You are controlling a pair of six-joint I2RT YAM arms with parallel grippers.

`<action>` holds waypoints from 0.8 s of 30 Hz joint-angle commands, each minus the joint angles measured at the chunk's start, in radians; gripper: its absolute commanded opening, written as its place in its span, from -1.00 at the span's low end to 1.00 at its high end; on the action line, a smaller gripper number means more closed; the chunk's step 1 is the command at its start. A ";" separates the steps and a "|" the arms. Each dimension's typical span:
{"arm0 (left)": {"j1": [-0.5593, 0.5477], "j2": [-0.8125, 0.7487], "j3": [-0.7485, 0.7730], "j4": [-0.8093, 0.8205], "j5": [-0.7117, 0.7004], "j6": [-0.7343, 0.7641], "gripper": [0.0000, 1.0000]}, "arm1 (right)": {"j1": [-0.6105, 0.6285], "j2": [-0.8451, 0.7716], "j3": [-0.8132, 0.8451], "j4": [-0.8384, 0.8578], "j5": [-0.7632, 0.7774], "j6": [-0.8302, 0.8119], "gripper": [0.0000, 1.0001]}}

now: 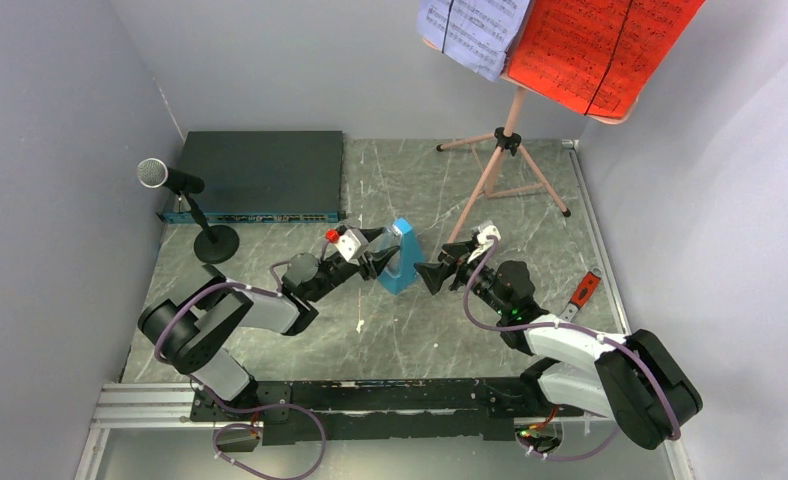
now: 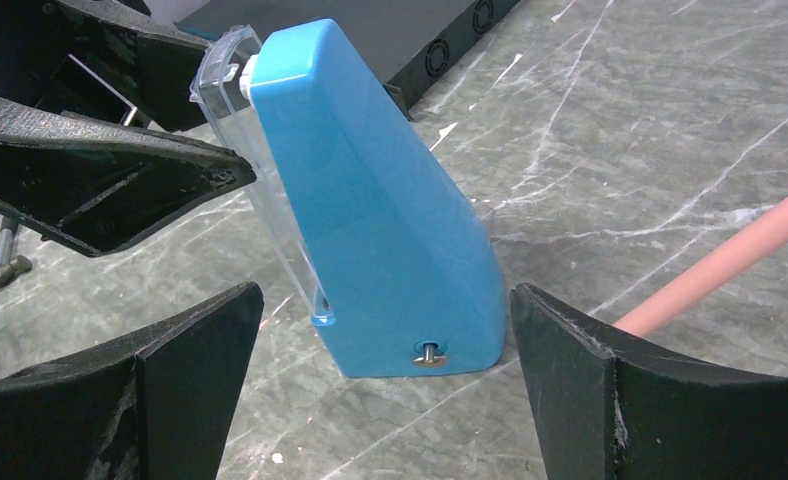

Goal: Pack up the instrument practice props

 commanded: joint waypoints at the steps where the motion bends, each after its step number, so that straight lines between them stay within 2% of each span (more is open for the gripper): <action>1: -0.003 -0.028 -0.012 -0.051 -0.011 0.006 -0.94 | 0.006 -0.005 0.038 0.033 -0.022 -0.016 0.99; 24: -0.004 0.019 0.060 0.007 0.043 0.005 -0.93 | 0.013 -0.002 0.040 0.032 -0.023 -0.018 0.99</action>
